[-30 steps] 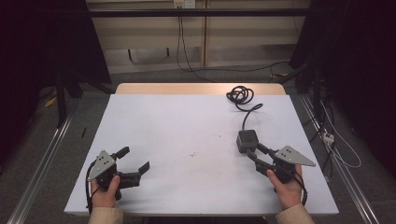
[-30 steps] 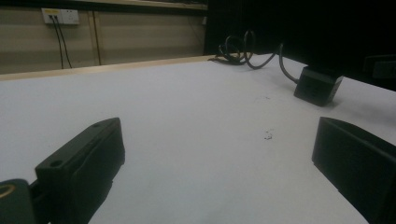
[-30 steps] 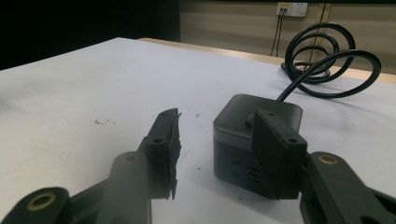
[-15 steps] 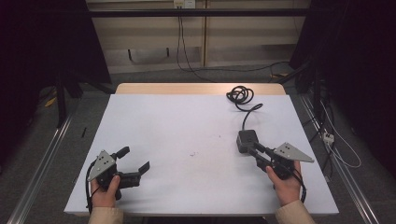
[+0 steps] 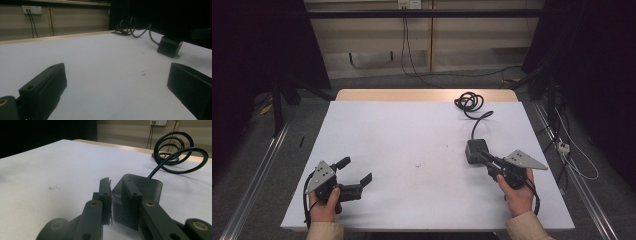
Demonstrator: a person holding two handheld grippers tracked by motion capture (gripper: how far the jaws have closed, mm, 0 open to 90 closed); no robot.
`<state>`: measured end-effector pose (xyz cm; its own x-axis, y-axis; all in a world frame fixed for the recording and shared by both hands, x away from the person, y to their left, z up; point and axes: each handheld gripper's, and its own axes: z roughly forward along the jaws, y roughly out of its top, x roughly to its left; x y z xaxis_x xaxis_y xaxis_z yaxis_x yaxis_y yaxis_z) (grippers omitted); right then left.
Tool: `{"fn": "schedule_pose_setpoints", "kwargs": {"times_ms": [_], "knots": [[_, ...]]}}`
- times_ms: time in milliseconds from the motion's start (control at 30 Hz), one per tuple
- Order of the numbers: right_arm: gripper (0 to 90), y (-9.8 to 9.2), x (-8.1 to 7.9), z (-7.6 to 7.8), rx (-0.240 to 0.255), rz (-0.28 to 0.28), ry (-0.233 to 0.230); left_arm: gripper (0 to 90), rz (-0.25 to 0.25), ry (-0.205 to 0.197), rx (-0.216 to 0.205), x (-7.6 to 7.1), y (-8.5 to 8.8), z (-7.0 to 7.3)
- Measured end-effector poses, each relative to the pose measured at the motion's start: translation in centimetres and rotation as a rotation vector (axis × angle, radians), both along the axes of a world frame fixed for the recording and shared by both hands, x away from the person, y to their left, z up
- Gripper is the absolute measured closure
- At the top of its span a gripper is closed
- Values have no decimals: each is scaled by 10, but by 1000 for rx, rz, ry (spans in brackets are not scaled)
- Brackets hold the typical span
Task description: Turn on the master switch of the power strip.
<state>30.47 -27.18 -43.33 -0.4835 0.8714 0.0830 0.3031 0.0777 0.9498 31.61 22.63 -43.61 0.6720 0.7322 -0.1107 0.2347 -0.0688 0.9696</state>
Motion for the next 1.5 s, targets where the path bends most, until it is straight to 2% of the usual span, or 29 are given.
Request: {"fn": "schedule_pose_setpoints", "kwargs": {"times_ms": [567,1000,1100,1500], "knots": [[859,-2,7,2,28,2,23,21,-1,1,2,0,0,0],[880,-3,11,4,30,-2,35,21,-2,-6,7,0,0,0],[900,-3,11,4,28,1,37,21,1,-7,-5,0,-1,1],[900,-4,17,3,20,-23,50,21,-8,-4,9,0,-2,0]]}}
